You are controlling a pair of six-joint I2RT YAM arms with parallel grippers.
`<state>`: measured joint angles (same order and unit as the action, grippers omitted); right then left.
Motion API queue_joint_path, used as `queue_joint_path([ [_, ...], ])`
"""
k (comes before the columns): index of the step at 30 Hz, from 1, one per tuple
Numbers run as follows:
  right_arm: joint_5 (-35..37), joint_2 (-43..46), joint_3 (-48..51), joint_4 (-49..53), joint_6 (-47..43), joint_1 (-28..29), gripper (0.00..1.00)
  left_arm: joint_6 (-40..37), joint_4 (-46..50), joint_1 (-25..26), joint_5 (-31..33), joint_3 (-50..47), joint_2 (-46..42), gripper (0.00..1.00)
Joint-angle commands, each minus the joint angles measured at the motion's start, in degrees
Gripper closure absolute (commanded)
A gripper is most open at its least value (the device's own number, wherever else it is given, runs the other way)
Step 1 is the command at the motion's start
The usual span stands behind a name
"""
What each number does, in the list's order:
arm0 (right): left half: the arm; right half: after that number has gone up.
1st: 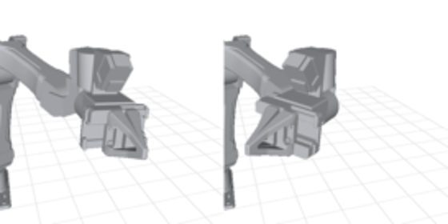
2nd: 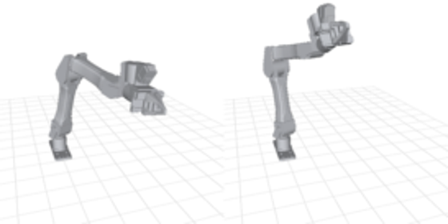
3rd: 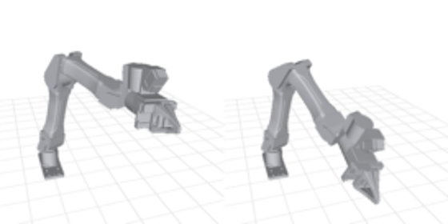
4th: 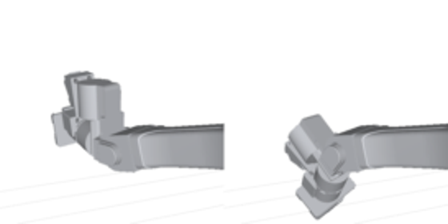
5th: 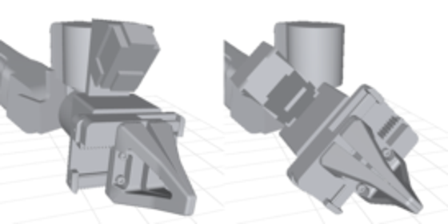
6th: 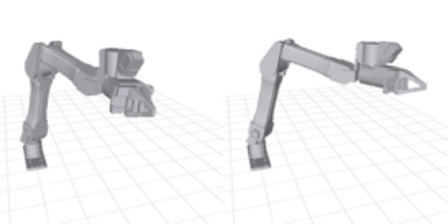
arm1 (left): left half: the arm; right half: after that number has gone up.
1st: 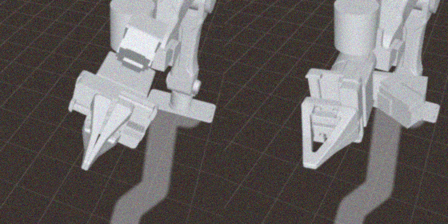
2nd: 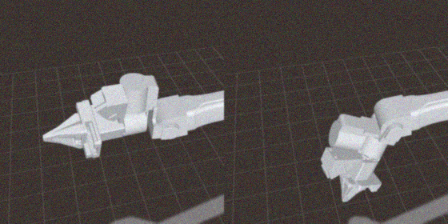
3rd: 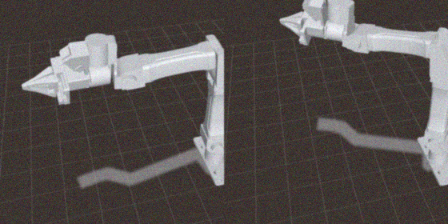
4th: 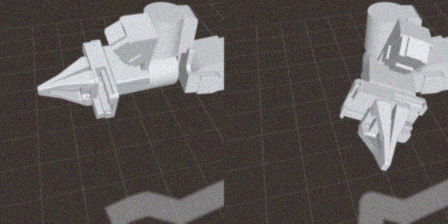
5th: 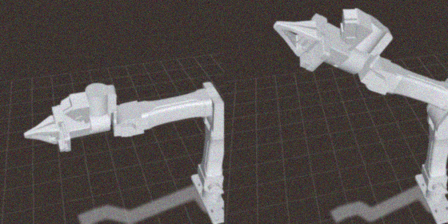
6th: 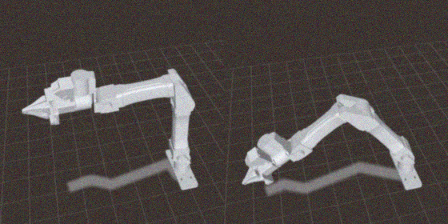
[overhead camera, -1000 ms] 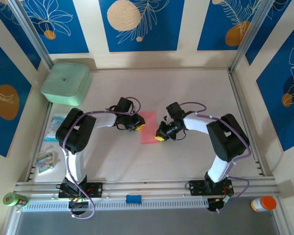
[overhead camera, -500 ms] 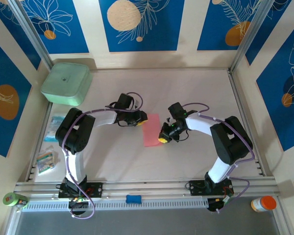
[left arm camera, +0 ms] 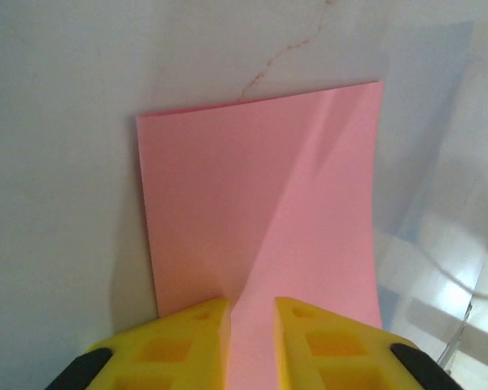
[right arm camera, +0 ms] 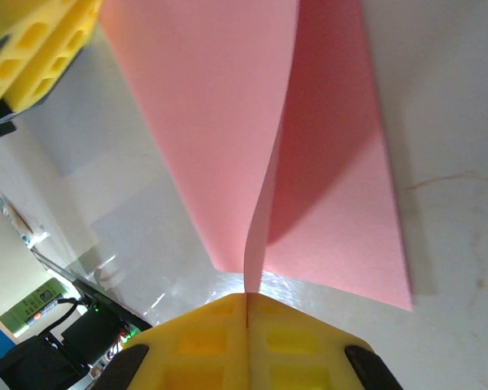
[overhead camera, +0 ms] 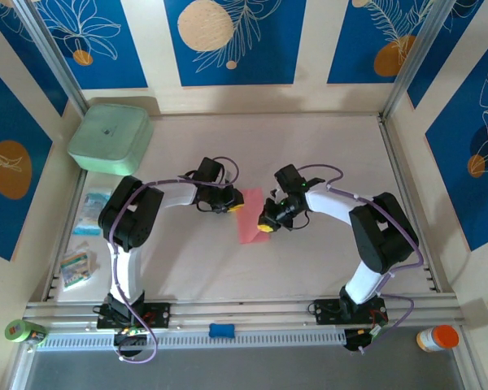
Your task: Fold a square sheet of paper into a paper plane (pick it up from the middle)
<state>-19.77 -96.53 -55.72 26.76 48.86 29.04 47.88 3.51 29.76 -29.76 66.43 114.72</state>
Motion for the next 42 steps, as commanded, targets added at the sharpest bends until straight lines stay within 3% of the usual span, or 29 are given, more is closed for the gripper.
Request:
queue_joint_path([
  [1,-1.7,-2.3,-2.6,-1.3,-0.4,1.5,1.00,-0.5,2.7,-0.3,1.2,0.2,0.6,0.78],
  [16,0.2,-9.6,-7.6,-5.2,2.7,3.0,1.00,0.8,2.0,-0.2,1.6,-2.1,0.4,0.79],
  [42,1.0,-13.1,-9.3,-6.6,3.8,3.1,1.00,1.6,2.1,-0.2,1.9,-3.0,1.0,0.80],
])
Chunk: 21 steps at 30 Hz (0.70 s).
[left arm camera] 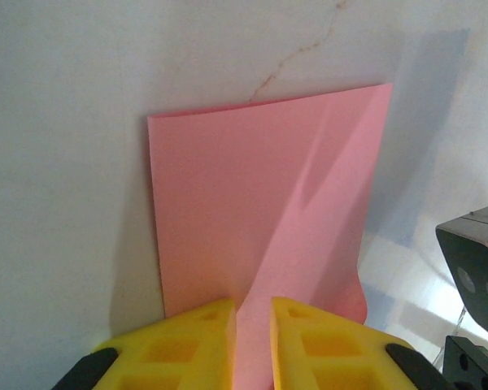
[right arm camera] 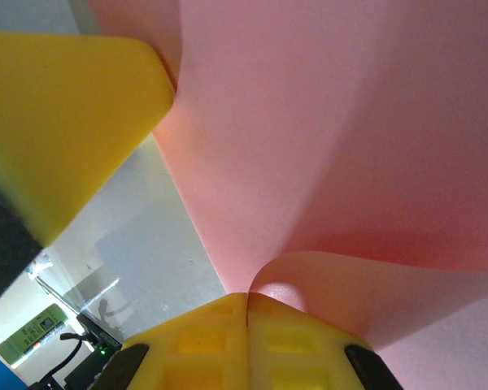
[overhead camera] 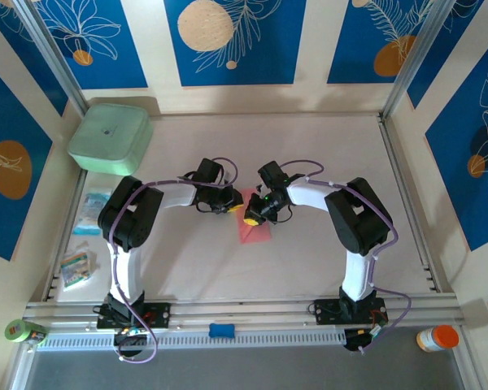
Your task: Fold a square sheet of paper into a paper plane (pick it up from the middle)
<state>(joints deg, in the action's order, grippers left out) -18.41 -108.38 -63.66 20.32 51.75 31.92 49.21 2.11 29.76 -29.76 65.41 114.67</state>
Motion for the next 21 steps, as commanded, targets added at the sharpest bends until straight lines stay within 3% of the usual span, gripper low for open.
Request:
queue_joint_path([
  [1,-0.3,-1.3,-1.4,-0.3,1.0,0.2,1.00,0.4,3.5,-0.2,1.9,-1.9,1.1,0.80],
  [21,0.6,-3.0,-2.1,-1.3,1.9,-0.2,1.00,0.3,3.8,-0.3,1.8,-2.3,1.2,0.80],
])
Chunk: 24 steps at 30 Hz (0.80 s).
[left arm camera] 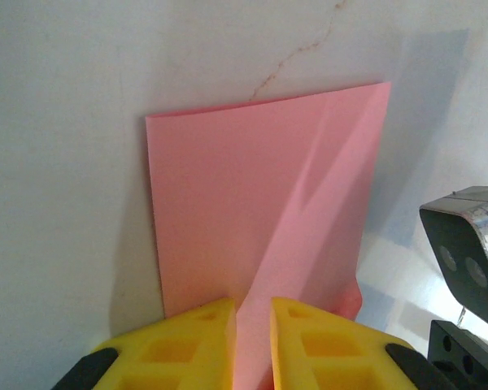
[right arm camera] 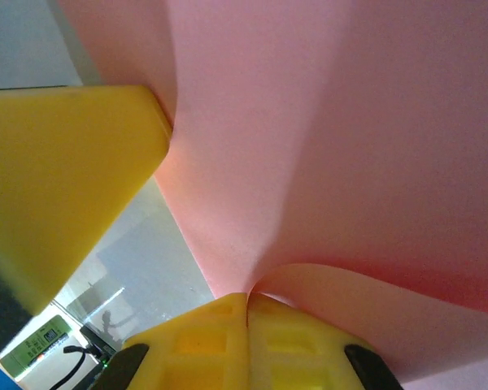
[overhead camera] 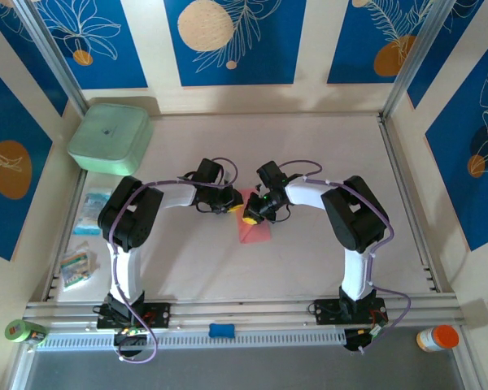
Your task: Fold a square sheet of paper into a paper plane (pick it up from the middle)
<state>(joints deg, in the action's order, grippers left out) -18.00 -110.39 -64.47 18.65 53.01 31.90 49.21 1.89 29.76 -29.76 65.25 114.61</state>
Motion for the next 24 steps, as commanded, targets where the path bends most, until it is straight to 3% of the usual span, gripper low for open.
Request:
queue_joint_path([
  [1,0.1,-1.0,-1.3,0.4,0.4,-0.2,1.00,0.3,4.0,-0.2,1.8,-2.1,1.2,0.80],
  [24,2.0,-1.4,-1.2,1.1,0.3,-0.5,1.00,0.4,4.2,-0.2,2.3,-2.2,1.2,0.80],
])
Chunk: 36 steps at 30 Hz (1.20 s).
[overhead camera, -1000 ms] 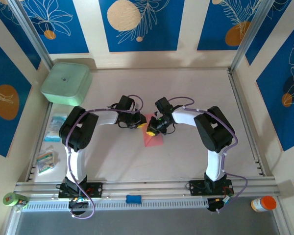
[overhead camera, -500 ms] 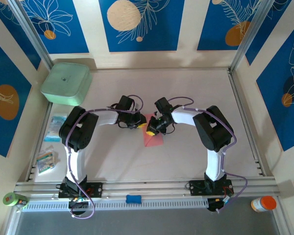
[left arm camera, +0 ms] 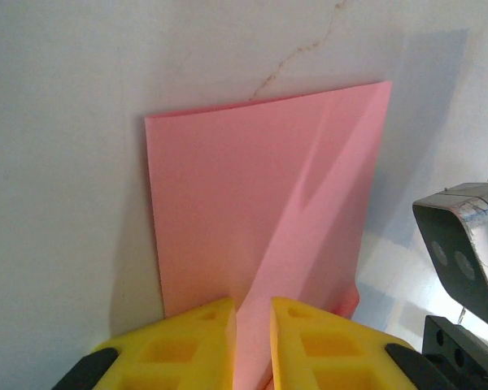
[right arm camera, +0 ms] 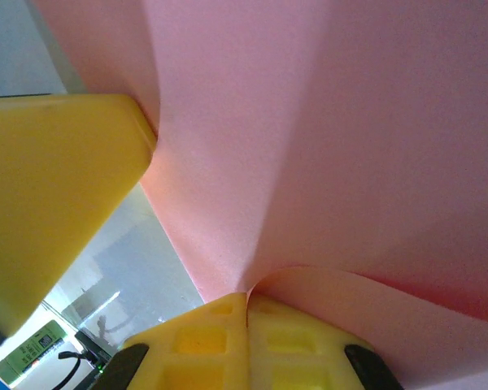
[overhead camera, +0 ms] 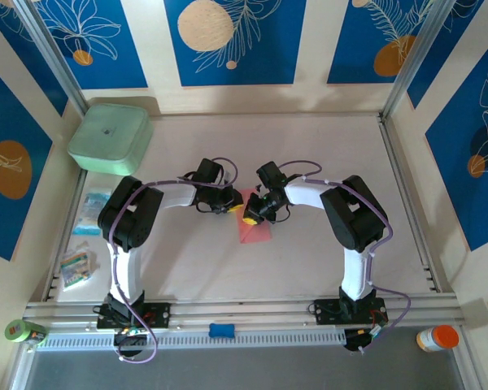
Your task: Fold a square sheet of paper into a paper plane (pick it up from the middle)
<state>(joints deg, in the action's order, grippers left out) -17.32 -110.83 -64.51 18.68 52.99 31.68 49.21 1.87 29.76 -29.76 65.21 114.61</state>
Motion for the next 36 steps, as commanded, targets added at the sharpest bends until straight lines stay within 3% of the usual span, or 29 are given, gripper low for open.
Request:
queue_joint_path([
  [1,1.5,-1.0,-1.1,1.2,0.4,-0.3,1.00,0.4,4.3,-0.3,2.4,-2.2,1.3,0.80],
  [18,1.7,-1.7,-0.4,1.9,0.4,-0.3,1.00,0.8,5.3,-0.6,1.9,0.1,-0.7,0.77],
  [27,0.6,-2.5,-0.2,1.6,0.7,-0.4,0.88,4.5,5.2,-4.7,3.9,2.6,-4.0,0.70],
  [36,-0.5,-2.1,-0.1,0.3,1.0,-0.7,0.65,6.6,2.6,-7.5,5.6,-2.3,-9.1,0.67],
])
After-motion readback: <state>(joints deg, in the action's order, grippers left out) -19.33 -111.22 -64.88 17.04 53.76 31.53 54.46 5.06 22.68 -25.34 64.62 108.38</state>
